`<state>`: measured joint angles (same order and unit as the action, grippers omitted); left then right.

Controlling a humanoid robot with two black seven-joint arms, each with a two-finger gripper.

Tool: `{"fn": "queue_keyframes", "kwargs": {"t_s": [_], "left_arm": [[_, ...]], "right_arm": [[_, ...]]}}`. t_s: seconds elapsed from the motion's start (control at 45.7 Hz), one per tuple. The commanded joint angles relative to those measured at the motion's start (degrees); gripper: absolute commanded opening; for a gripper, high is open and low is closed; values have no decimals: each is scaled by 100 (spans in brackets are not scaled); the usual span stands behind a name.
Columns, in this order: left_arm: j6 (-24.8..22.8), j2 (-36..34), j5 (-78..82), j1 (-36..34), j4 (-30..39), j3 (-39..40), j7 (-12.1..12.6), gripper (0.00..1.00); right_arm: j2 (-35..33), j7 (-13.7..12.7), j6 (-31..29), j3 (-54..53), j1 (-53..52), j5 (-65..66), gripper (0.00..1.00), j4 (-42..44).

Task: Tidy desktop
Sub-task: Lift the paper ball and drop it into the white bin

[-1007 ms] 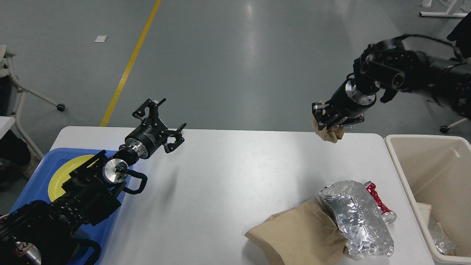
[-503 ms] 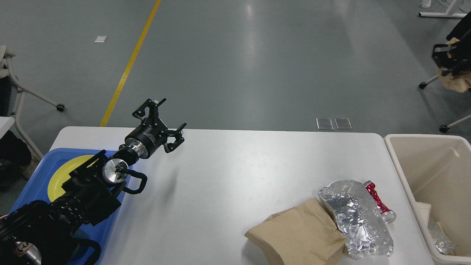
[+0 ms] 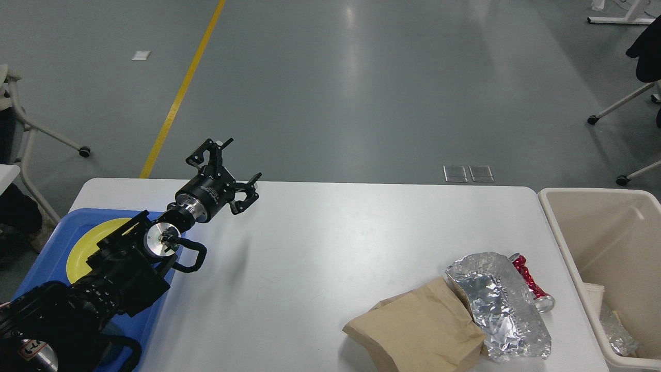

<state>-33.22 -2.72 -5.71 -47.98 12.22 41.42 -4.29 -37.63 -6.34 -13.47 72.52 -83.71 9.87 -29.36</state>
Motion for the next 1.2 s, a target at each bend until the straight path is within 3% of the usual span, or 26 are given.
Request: {"fn": "queue_keyframes", "kwargs": {"t_s": [0.0, 0.503, 0.525, 0.613, 0.657, 0.7, 0.854, 0.963, 1.073, 1.182], "left_arm": [[0, 0, 0, -1, 0, 7, 7, 97], [0, 0, 0, -1, 0, -2, -1, 97], [0, 0, 0, -1, 0, 7, -1, 97], [0, 0, 0, -1, 0, -2, -1, 97], [0, 0, 0, -1, 0, -2, -1, 97], [0, 0, 0, -1, 0, -2, -1, 97], [0, 0, 0, -1, 0, -2, -1, 97], [0, 0, 0, -1, 0, 7, 7, 97], [0, 0, 0, -1, 0, 7, 7, 97], [0, 0, 0, -1, 0, 7, -1, 97]], "right_arm": [[-51, 10, 415, -413, 636, -37, 0, 140], [326, 18, 538, -2093, 2984, -73, 0, 1371], [335, 10, 538, -2102, 3010, -73, 2, 1397], [371, 18, 538, -2102, 3019, -73, 45, 1398], [388, 18, 538, -2111, 3019, -73, 61, 1380], [414, 18, 530, -2119, 3019, -73, 71, 1345], [467, 18, 530, -2120, 3124, -73, 83, 1318], [511, 18, 521, -2120, 3221, -73, 86, 1327], [511, 18, 521, -2120, 3247, -81, 98, 1310], [511, 18, 494, -2120, 3239, -90, 99, 1240]]}}
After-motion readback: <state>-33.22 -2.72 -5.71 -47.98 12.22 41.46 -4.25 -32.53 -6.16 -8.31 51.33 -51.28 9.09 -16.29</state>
